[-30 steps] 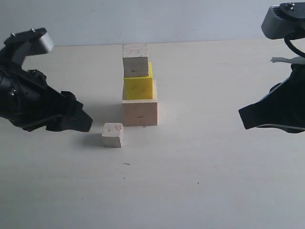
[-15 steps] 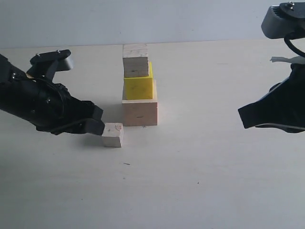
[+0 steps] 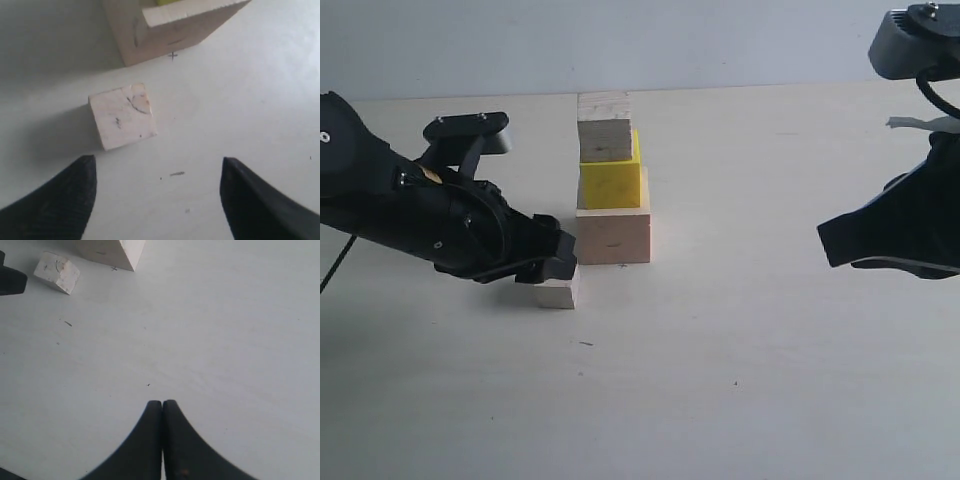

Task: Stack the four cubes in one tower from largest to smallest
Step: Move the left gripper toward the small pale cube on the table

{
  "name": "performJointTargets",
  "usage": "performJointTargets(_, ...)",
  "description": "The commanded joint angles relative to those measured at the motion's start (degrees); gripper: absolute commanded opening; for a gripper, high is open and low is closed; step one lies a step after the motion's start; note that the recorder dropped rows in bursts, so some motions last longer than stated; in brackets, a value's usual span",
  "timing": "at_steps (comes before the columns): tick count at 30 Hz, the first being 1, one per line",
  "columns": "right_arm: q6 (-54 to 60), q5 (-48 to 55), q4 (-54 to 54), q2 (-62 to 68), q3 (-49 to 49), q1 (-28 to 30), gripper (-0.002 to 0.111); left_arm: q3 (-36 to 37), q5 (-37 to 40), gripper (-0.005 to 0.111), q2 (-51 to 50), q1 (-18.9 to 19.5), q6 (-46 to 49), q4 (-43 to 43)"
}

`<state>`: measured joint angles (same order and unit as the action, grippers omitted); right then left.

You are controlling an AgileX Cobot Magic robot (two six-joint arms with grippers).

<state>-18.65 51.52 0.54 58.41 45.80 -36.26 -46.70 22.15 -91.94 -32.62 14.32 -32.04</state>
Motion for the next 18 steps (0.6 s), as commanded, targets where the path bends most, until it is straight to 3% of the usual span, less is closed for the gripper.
performJointTargets(1,0.0,-0.4,-0.5,-0.5,-0.3,0.0,0.000,-0.1,-3.1,0.068,-0.2,-0.3,-0.2,-0.9)
performJointTargets(18,0.1,-0.3,-1.7,-0.5,-0.3,0.0,0.000,-0.1,-6.9,0.068,-6.3,-0.6,-0.2,-2.6)
